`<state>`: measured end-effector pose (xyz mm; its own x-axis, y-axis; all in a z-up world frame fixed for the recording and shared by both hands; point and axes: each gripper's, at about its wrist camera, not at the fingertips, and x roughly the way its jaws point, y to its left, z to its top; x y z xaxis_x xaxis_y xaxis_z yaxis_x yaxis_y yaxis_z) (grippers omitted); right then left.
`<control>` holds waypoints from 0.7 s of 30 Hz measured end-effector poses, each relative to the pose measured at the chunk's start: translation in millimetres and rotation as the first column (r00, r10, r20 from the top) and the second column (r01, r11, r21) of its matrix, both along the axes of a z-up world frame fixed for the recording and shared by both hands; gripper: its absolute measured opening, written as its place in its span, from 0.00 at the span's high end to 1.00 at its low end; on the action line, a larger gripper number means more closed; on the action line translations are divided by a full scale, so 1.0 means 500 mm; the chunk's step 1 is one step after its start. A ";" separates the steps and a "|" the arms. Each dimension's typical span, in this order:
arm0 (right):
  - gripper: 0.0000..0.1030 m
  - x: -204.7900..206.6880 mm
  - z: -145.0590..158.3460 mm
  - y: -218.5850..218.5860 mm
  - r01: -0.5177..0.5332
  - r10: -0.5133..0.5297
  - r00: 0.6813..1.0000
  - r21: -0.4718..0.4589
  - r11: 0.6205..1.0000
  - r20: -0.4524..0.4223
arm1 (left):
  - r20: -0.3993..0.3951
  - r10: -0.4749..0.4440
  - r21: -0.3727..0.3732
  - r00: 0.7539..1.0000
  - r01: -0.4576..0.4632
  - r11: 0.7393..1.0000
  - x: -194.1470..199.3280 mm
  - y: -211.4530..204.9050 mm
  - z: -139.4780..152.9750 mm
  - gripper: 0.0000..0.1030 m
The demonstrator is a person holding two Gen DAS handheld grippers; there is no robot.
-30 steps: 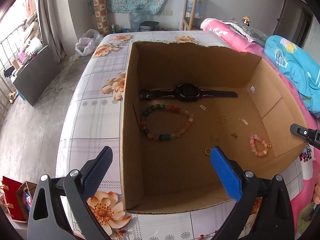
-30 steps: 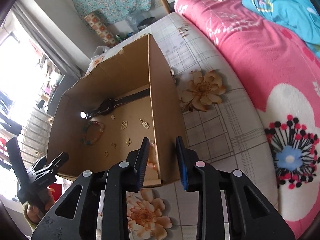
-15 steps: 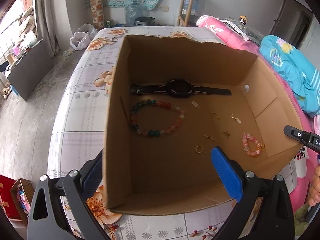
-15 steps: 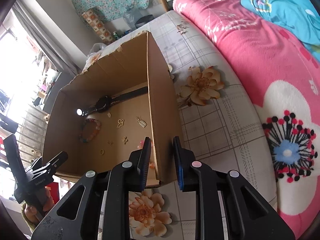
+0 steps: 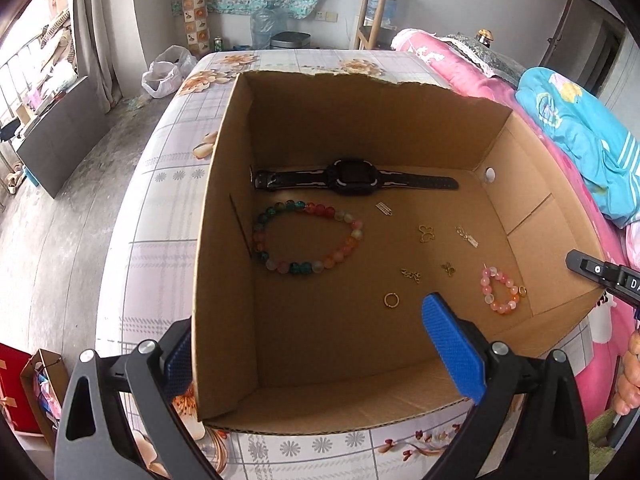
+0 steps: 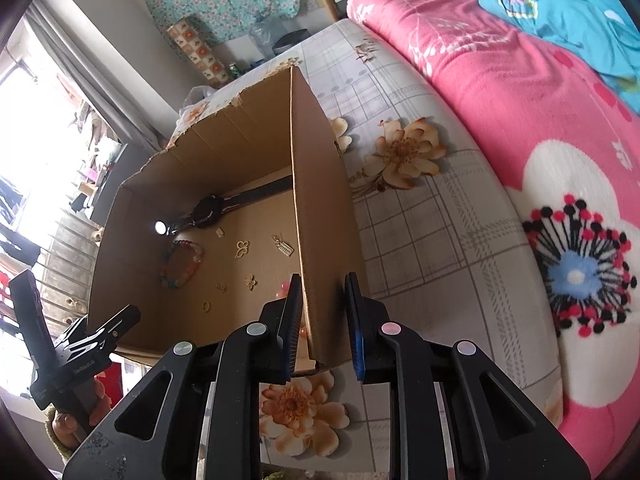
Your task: Organize jewelry
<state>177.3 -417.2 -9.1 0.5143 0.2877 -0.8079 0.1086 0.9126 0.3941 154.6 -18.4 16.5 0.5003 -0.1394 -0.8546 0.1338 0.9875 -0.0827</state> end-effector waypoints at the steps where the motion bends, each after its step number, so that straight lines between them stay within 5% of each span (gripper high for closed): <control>1: 0.81 -0.004 -0.001 0.000 0.001 -0.001 1.000 0.001 1.000 0.002 | -0.001 0.000 0.001 1.000 0.000 1.000 0.000 0.000 0.000 0.06; 12: 0.77 -0.042 -0.010 -0.015 0.004 -0.006 0.999 0.051 0.999 0.039 | 0.017 0.005 0.003 1.000 -0.005 1.000 -0.003 0.003 0.000 0.06; 17: 0.70 -0.073 0.015 -0.022 0.034 -0.041 0.991 0.056 0.998 0.130 | 0.173 0.029 0.043 0.984 -0.037 0.998 -0.028 0.021 0.033 0.06; 21: 0.49 -0.142 0.067 -0.028 0.079 -0.075 0.961 -0.003 0.997 0.267 | 0.324 0.086 -0.053 0.942 -0.073 0.996 -0.095 0.065 0.083 0.06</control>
<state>106.1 -431.2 24.6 0.7316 0.2286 -0.6423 0.0716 0.9111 0.4059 107.1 14.2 58.0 0.7614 -0.1180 -0.6374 0.0812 0.9929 -0.0868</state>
